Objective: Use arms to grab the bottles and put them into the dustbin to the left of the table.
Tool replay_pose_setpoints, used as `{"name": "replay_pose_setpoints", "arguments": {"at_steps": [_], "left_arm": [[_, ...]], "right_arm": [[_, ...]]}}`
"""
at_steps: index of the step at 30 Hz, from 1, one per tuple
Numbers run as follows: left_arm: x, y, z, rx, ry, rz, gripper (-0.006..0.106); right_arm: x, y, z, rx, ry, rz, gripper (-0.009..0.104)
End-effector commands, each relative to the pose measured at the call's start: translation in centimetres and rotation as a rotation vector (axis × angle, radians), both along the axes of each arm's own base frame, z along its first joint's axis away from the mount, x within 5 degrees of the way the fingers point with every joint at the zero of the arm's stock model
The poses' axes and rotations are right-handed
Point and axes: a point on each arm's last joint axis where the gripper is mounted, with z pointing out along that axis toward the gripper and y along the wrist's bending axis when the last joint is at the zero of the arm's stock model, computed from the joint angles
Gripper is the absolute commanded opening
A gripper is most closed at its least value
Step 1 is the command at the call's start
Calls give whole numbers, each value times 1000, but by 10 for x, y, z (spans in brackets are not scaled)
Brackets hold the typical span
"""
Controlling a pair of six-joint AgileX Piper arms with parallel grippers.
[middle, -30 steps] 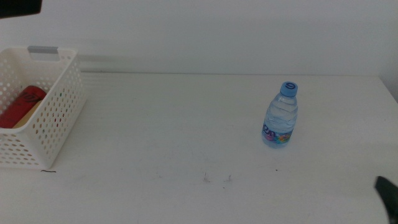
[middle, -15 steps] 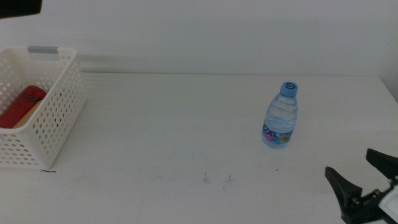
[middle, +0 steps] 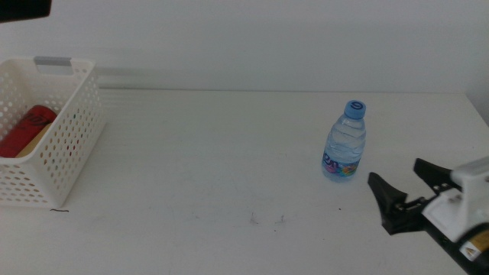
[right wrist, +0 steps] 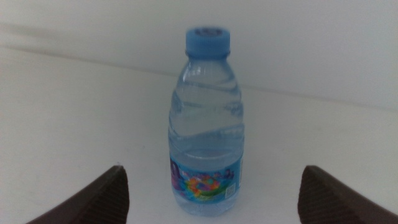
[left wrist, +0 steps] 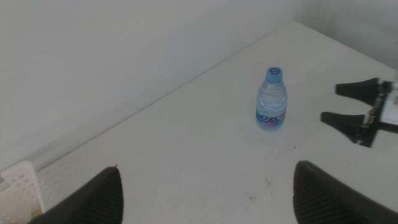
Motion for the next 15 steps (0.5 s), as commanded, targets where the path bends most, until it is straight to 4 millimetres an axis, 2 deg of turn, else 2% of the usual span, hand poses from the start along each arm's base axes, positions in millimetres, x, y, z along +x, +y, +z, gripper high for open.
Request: {"name": "replay_pose_setpoints", "arguments": {"at_steps": [1,6,15], "left_arm": [[0,0,2,-16,-9,4,94],[0,0,2,-16,-9,4,94],[0,0,2,-16,-9,4,94]], "right_arm": [[11,5,-7,-3,4,15,90],[41,19,-21,-21,21,63,90],[95,33,-42,-8,9,27,90]]}}
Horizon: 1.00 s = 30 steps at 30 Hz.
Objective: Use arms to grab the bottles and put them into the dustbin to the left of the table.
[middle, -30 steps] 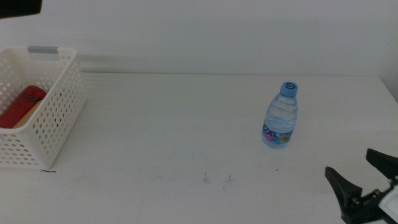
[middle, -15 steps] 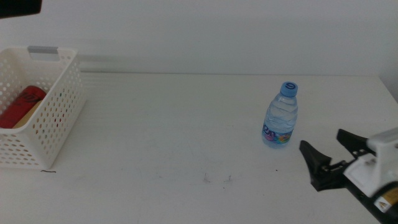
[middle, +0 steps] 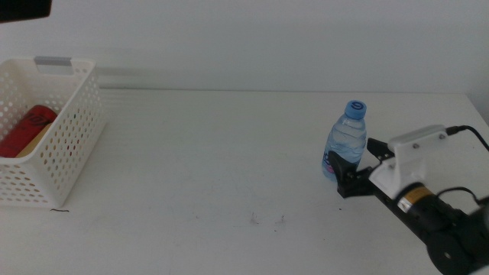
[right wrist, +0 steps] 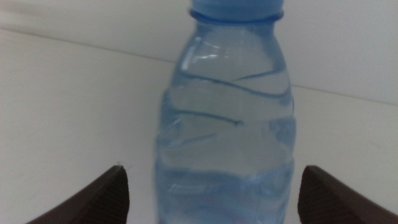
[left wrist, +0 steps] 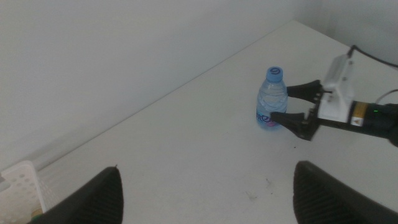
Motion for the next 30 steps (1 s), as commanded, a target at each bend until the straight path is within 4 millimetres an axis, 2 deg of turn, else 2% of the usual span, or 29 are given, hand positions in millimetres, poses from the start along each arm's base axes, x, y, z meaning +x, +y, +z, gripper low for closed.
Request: {"name": "replay_pose_setpoints", "arguments": {"at_steps": [1,5,6,7,8,10,11,15,21,26,30], "left_arm": [[0,0,2,-16,-9,4,94],[0,0,2,-16,-9,4,94],[0,0,2,-16,-9,4,94],[0,0,2,-16,-9,4,94],[0,0,2,-16,-9,4,94],[0,0,2,-16,-9,4,94],[0,0,2,-16,-9,4,94],[0,0,2,-16,-9,4,94],[0,0,2,-16,-9,4,94],[0,0,2,-16,-9,4,94],[0,0,2,-16,-9,4,94]], "right_arm": [[13,3,-4,11,-17,-17,90],[32,9,-14,16,-26,-22,89],[35,12,-16,14,-25,-14,85],[37,15,-16,11,-21,-5,75],[38,20,-16,3,-8,12,58],[39,33,-11,3,-12,45,10],[39,42,-7,23,-24,63,-1],[51,90,17,69,-104,150,4],[92,170,44,52,-49,252,4],[112,220,36,55,-62,309,4],[116,246,22,62,-69,340,4]]}}
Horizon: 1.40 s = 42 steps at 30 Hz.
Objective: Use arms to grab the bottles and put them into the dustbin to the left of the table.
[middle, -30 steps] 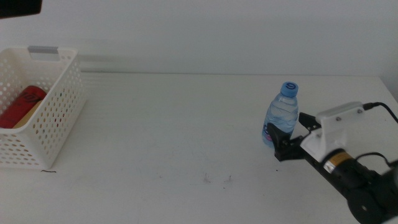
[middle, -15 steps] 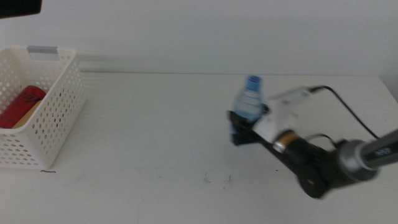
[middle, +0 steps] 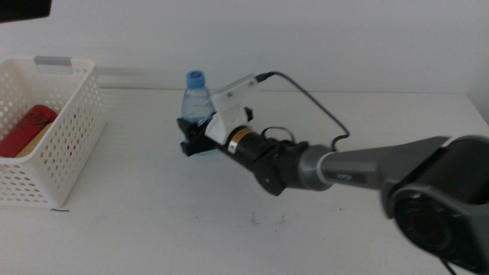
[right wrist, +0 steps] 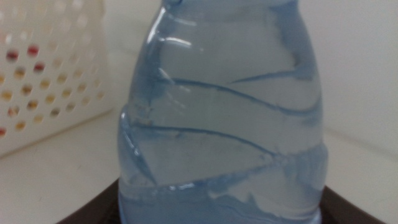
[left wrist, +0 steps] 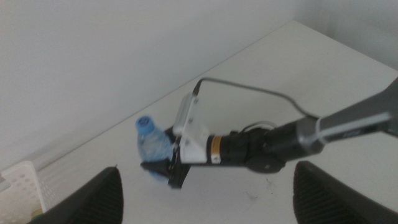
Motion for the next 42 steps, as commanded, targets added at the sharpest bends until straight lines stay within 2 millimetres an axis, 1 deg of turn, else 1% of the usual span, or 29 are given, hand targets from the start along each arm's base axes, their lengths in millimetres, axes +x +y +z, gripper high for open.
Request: {"name": "replay_pose_setpoints", "arguments": {"at_steps": [1,6,8,9,11,12,13,14,15,18,20,22,24,26,28,29,31,33,35,37,40,42], "left_arm": [[0,0,2,-16,-9,4,94],[0,0,2,-16,-9,4,94],[0,0,2,-16,-9,4,94],[0,0,2,-16,-9,4,94],[0,0,2,-16,-9,4,94],[0,0,2,-16,-9,4,94],[0,0,2,-16,-9,4,94],[0,0,2,-16,-9,4,94],[0,0,2,-16,-9,4,94],[0,0,2,-16,-9,4,94],[0,0,2,-16,-9,4,94],[0,0,2,-16,-9,4,94],[0,0,2,-16,-9,4,94],[0,0,2,-16,-9,4,94],[0,0,2,-16,-9,4,94],[0,0,2,-16,-9,4,94],[0,0,2,-16,-9,4,94],[0,0,2,-16,-9,4,94],[0,0,2,-13,-11,5,94],[0,0,2,-13,-11,5,94],[0,0,2,-13,-11,5,94],[0,0,2,-13,-11,5,94]], "right_arm": [[2,14,7,49,-56,21,4],[-4,33,-13,33,-52,55,5],[-6,35,-18,29,-47,60,11],[-7,36,-18,27,-44,62,17],[-8,37,-20,22,-30,61,36],[-9,38,-18,22,-23,60,59],[-10,38,-18,14,-15,62,74],[-11,40,-16,6,-6,66,85],[-13,41,-13,-15,10,69,93],[-20,37,0,-109,120,62,93],[-29,30,10,-134,185,53,93],[-44,16,26,-152,232,44,93],[-62,-2,51,-154,238,42,93],[-85,-25,73,-153,241,41,93],[-114,-53,98,-140,274,28,93],[-127,-65,107,-151,299,22,93],[-155,-94,135,-211,333,18,93],[-180,-119,171,-246,342,13,93],[-202,-141,206,-266,317,19,93],[-225,-164,241,-223,275,19,93],[-252,-190,274,-152,202,18,93],[-265,-203,287,-113,161,19,93]]}}
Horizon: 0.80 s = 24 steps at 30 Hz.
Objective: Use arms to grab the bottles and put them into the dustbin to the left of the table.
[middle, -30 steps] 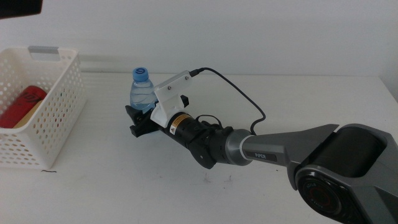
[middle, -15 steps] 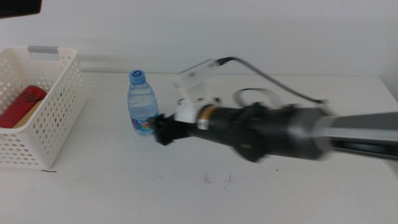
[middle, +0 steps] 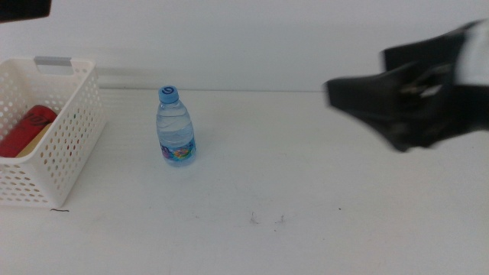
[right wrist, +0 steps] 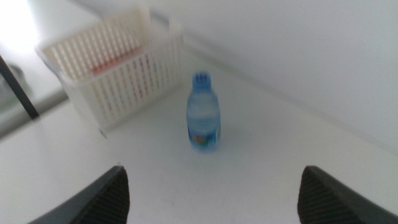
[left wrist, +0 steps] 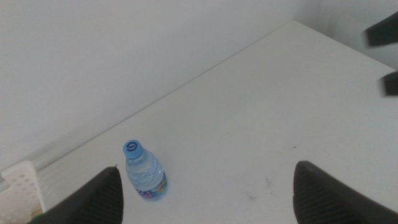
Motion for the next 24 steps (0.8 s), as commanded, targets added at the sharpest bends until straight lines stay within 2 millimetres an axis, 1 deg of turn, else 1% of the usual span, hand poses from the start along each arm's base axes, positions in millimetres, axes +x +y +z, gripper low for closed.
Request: {"name": "replay_pose_setpoints", "arguments": {"at_steps": [1,3,8,17,20,22,23,24], "left_arm": [[0,0,2,-13,-11,5,94],[0,0,2,-13,-11,5,94],[0,0,2,-14,-10,5,94],[0,0,2,-14,-16,9,94],[4,6,2,26,-63,61,94],[8,6,-8,20,-108,79,94],[11,5,-16,4,-133,82,94],[13,4,-30,-21,-172,84,94]], "right_arm": [[-14,-13,10,13,-28,5,93],[-20,-18,14,29,-29,1,93],[-25,-23,17,47,-49,0,93],[-26,-24,18,52,-50,1,93],[-26,-24,18,52,-50,1,93],[-26,-24,18,53,-51,1,93],[-26,-24,18,53,-51,1,93],[-26,-24,19,54,-52,1,93]]}}
